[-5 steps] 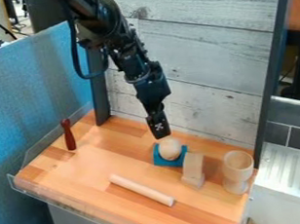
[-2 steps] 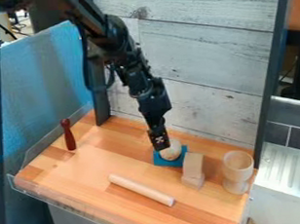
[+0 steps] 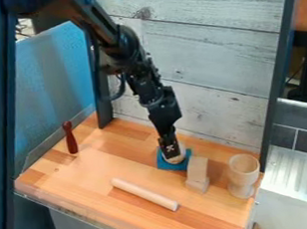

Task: Put the ball in the cup

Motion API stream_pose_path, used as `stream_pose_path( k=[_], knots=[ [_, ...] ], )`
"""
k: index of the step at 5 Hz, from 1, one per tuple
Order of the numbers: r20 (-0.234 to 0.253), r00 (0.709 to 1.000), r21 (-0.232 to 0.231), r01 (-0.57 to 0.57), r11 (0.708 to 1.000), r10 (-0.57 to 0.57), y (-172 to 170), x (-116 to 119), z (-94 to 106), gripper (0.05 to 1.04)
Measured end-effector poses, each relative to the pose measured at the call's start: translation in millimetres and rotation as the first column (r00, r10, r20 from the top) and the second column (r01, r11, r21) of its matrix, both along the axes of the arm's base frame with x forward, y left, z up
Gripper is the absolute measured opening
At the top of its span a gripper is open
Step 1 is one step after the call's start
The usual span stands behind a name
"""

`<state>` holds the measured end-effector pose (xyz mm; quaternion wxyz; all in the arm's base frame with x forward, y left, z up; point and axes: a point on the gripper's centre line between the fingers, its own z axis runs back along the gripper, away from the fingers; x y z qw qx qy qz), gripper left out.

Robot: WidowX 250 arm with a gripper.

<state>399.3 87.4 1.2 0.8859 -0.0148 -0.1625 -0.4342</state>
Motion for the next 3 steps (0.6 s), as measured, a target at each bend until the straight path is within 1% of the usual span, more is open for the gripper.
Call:
stream_pose_path(
  k=[1,2,3],
  knots=[
    [-0.006,1.0,-0.004,-0.012,1.0,0.012,-3.4,6.2,-9.0,1.001],
    [-0.018,1.0,-0.006,-0.026,1.0,0.026,-4.0,6.2,-17.6,0.964],
    [0.004,0.999,-0.035,-0.051,0.998,0.051,-3.9,10.6,-16.3,0.775]
  ],
)
